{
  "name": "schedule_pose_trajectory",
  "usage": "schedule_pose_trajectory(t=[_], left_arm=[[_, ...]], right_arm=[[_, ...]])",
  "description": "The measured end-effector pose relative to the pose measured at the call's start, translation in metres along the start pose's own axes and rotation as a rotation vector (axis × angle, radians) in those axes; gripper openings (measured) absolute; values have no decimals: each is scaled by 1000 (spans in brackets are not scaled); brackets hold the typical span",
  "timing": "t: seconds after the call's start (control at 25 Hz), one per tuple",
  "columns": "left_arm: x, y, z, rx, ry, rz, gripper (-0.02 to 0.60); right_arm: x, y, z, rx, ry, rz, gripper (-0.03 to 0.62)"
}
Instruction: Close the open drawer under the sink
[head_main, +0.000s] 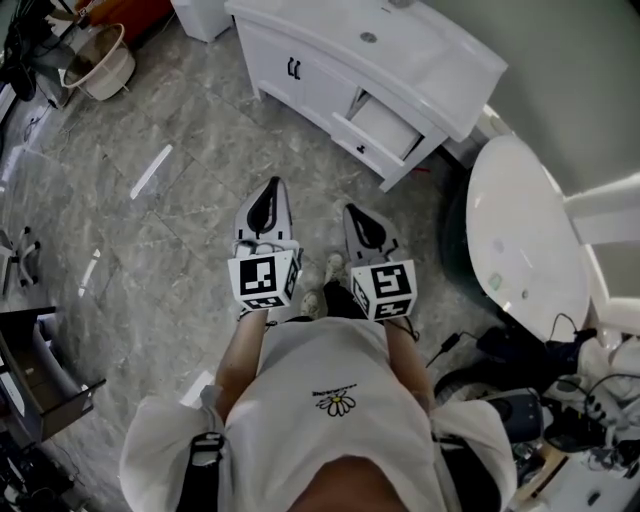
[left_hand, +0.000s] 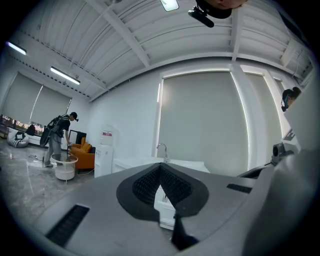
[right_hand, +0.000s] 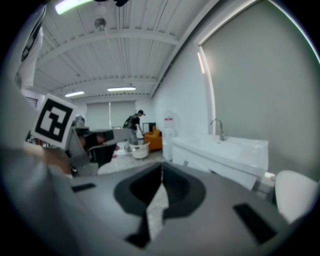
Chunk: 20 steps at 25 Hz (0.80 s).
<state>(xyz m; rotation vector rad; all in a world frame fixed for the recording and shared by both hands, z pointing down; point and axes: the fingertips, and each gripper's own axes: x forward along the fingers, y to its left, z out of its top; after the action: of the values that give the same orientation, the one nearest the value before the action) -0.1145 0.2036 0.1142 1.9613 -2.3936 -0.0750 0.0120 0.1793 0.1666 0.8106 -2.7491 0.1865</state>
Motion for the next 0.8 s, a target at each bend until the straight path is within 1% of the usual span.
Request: schedule_pose_trajectory(t=[0.12,0.28,0.36,0.56,0.68,0.8], left_arm=[[25,-5,4,1,-4,-6,20],[62,-18,3,18,20,-25,20],[83,-25,4,32,22,-39,20],[126,-56,-2,82,37,-110,20],[143,-68,-4,75,40,-134,20],[158,-78,-7,78,45,-171,20]], right_arm=[[13,-20,7,21,-12,1,31],[27,-55,12,56,-21,-23,31],[32,-76,14,70,-31,-52,31],[32,-132,5,132,-35,-152,31],[28,-158,-3,162,-22,-199,31],[24,-172,-7,204,-21,-233,30]])
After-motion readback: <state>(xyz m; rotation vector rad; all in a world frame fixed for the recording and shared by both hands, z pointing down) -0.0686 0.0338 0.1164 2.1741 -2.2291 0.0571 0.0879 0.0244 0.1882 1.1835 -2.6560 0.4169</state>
